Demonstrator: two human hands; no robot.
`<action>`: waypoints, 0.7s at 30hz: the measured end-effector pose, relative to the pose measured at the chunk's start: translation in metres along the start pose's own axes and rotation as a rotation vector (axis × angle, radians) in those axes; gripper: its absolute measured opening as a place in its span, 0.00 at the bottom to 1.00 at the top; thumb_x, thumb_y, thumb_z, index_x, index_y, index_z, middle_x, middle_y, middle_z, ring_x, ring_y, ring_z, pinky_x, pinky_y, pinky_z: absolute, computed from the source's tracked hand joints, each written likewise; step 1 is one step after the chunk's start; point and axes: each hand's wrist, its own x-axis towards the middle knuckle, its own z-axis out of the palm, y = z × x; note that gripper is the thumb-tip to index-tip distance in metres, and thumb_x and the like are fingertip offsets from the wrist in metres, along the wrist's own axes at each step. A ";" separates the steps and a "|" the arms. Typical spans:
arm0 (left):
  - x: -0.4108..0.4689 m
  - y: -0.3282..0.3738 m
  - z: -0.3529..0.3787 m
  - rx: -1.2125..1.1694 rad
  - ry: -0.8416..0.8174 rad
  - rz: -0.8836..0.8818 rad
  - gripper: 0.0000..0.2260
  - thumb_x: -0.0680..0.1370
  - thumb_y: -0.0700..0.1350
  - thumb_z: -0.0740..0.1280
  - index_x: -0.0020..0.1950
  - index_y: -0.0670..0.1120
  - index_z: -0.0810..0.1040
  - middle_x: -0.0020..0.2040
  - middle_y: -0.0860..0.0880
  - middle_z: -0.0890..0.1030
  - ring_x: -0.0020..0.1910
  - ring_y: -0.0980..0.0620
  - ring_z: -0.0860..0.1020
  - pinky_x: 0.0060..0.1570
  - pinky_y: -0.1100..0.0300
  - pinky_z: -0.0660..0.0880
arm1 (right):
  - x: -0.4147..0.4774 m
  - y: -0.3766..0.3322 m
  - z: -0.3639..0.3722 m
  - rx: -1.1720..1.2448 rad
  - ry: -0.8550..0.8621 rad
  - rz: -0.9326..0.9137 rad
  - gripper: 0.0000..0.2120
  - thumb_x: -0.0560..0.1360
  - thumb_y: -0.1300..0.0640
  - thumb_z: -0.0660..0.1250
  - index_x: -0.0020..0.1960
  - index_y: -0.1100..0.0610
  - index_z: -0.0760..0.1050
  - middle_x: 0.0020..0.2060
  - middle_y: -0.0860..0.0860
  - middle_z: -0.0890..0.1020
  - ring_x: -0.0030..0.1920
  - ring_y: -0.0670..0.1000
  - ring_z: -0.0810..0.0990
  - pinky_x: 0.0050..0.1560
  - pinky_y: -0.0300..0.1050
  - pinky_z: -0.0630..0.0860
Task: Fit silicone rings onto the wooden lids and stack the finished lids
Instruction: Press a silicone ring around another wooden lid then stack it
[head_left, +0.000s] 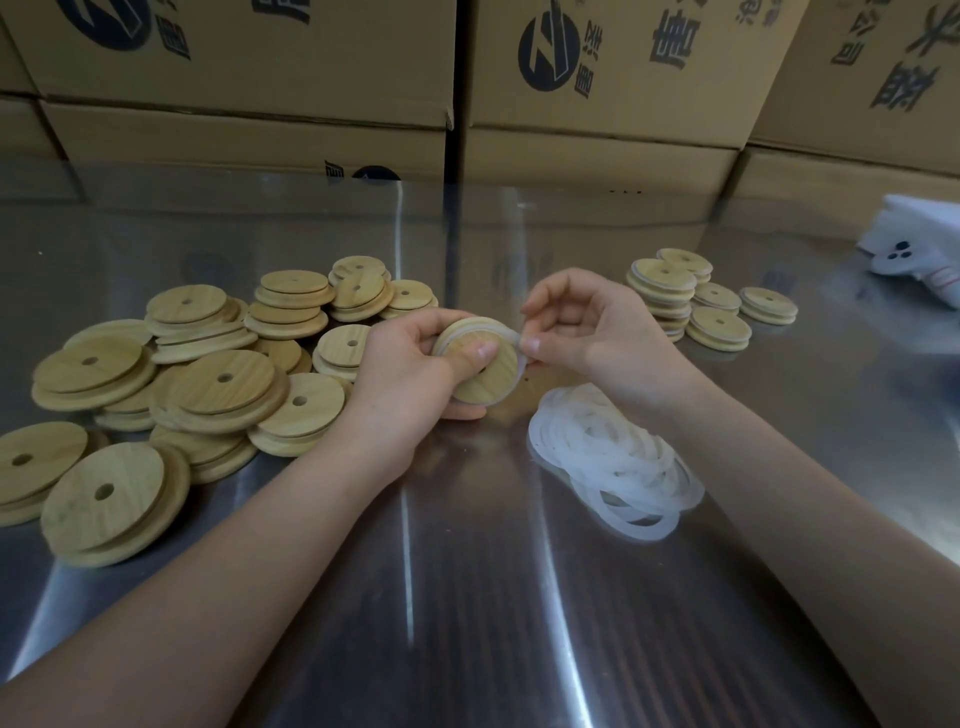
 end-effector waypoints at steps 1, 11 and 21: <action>0.000 0.000 0.000 -0.002 -0.001 -0.005 0.07 0.75 0.38 0.72 0.47 0.50 0.82 0.43 0.47 0.85 0.42 0.52 0.85 0.34 0.56 0.82 | 0.000 0.000 0.000 0.003 0.005 0.000 0.13 0.72 0.75 0.69 0.46 0.58 0.75 0.35 0.53 0.80 0.36 0.49 0.80 0.45 0.45 0.82; -0.001 -0.003 -0.001 -0.013 0.014 -0.001 0.06 0.75 0.38 0.72 0.50 0.48 0.82 0.44 0.46 0.85 0.41 0.52 0.85 0.33 0.57 0.81 | 0.001 0.004 0.001 0.026 0.021 0.011 0.13 0.71 0.74 0.70 0.45 0.58 0.75 0.33 0.51 0.81 0.36 0.50 0.81 0.44 0.45 0.81; 0.000 -0.005 0.000 0.002 0.027 0.016 0.06 0.75 0.39 0.73 0.48 0.49 0.82 0.42 0.48 0.85 0.39 0.53 0.84 0.34 0.55 0.82 | 0.002 0.004 -0.001 0.026 -0.012 0.033 0.12 0.71 0.74 0.70 0.45 0.58 0.76 0.33 0.50 0.82 0.36 0.49 0.81 0.46 0.48 0.82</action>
